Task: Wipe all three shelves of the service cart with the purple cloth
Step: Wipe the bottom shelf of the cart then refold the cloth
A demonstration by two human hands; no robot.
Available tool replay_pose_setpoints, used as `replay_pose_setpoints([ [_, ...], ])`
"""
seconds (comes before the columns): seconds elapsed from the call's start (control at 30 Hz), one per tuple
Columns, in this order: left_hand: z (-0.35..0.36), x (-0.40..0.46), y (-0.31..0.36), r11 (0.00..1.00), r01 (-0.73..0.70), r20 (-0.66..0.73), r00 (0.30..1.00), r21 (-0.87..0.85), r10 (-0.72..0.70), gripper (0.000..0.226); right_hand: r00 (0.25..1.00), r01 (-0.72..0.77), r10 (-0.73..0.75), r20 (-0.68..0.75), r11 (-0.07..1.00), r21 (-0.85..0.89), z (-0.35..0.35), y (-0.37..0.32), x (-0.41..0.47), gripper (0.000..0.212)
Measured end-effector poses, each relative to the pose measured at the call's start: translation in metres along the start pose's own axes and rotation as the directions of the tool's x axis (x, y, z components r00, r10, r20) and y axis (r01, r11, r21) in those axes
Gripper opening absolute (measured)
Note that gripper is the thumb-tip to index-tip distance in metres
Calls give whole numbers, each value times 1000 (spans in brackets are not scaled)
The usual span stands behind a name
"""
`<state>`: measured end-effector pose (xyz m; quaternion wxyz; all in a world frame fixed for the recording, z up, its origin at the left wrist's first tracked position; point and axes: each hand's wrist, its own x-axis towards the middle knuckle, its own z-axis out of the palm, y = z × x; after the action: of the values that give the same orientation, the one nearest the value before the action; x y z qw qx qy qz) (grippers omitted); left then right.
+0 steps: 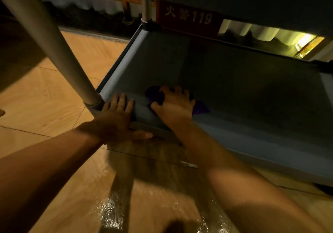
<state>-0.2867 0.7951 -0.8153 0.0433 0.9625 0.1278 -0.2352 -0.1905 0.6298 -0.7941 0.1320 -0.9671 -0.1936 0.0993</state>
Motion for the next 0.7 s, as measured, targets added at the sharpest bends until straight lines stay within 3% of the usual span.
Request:
replay_pose_setpoints([
  [0.1,-1,-2,0,1000,-9,33,999,7,9,150,965,263,-264,14,964,38,-14,42,-22,48],
  [0.17,-4,-3,-1,1000,-9,36,999,7,9,149,933,347,-350,84,937,48,-27,75,-35,43],
  [0.33,-8,-5,3,1000,-1,29,1000,-16,1,151,946,276,-295,138,951,140,-58,153,-61,32],
  [0.43,-25,-2,12,993,-39,53,998,-112,45,151,938,346,-343,-55,905,250,-55,127,-53,28],
  [0.5,-34,2,17,975,-114,50,991,-192,126,151,893,449,-421,-158,846,286,-46,87,-44,27],
  [0.57,-36,2,22,981,-128,109,984,-147,144,161,877,479,-475,-78,847,229,-33,58,-36,21],
  [0.63,-27,2,25,994,-109,169,980,6,107,166,907,396,-412,92,905,153,-22,51,-30,9],
  [0.7,-19,2,22,992,-95,179,981,80,80,165,937,307,-327,119,938,161,-14,55,-30,26],
])
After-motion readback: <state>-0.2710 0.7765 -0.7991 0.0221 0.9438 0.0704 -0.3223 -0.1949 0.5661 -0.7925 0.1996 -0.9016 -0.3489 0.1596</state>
